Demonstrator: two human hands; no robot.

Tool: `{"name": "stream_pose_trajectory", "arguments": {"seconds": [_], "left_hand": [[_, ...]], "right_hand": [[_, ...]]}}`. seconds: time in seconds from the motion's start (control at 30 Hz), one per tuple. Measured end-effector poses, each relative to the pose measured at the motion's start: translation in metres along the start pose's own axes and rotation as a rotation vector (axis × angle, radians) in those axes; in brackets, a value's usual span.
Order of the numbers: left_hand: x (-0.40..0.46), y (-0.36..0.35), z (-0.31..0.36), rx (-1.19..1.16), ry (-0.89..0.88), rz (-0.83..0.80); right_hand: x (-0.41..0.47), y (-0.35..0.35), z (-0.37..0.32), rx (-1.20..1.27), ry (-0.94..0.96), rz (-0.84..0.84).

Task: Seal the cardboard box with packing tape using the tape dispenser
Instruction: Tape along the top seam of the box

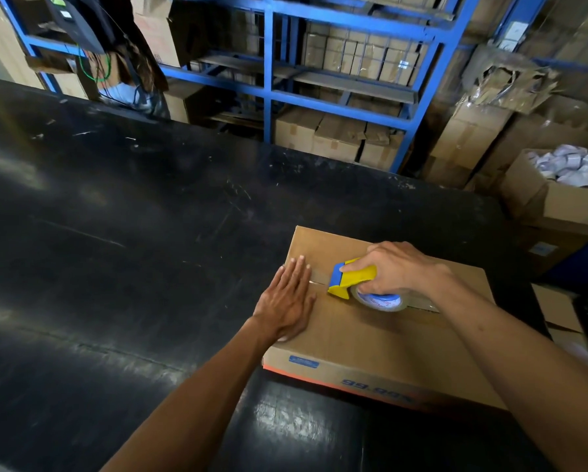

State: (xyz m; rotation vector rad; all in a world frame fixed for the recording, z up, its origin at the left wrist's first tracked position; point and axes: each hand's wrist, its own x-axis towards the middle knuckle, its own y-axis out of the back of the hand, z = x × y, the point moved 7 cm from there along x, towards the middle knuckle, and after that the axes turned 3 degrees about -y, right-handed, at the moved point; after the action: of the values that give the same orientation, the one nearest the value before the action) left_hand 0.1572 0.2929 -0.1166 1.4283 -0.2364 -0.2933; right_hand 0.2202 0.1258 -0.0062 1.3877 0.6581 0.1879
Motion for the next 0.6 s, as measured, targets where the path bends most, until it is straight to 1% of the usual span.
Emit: {"name": "stream_pose_trajectory", "arguments": {"seconds": [0.33,0.43,0.6], "left_hand": [[-0.002,0.002,-0.004,0.033,-0.015,-0.036],[-0.003,0.003,-0.004,0.023,-0.015,-0.043],[-0.004,0.002,-0.004,0.000,-0.021,-0.058]], "right_hand": [[-0.011,0.003,0.006,-0.028,0.014,0.006],[-0.016,0.003,0.011,-0.077,0.034,0.012],[-0.037,-0.002,0.042,-0.125,0.006,-0.007]]}}
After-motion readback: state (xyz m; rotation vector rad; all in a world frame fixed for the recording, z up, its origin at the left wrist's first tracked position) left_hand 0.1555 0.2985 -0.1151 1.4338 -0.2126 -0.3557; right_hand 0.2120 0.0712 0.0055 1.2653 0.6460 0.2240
